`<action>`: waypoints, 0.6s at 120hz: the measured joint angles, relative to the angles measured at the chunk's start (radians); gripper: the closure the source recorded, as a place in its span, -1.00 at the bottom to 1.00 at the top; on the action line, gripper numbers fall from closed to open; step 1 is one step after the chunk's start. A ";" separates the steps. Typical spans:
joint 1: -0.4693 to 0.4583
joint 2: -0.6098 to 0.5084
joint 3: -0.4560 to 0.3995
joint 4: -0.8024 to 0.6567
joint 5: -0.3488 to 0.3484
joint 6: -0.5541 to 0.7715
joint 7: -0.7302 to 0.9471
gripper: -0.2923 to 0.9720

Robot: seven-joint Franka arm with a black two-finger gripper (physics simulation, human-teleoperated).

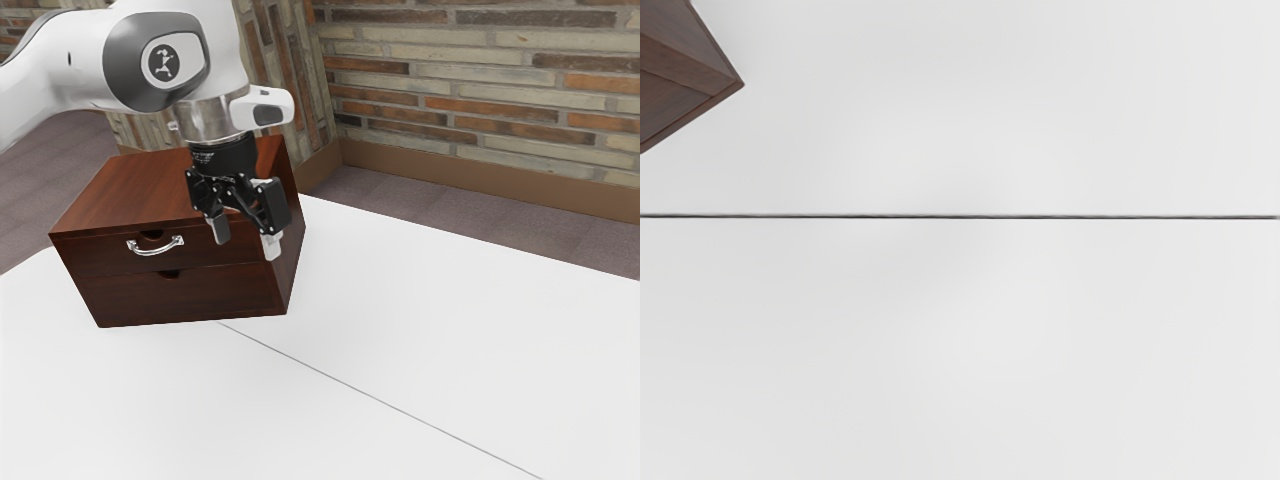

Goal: Pull the drawer handle with one arm to open the drawer

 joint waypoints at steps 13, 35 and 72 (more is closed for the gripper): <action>0.001 0.000 -0.001 0.001 0.001 0.000 -0.001 -0.54; -0.003 0.000 -0.004 0.060 0.005 -0.015 -0.003 -0.54; -0.008 -0.026 -0.009 0.226 0.002 -0.155 -0.015 -0.54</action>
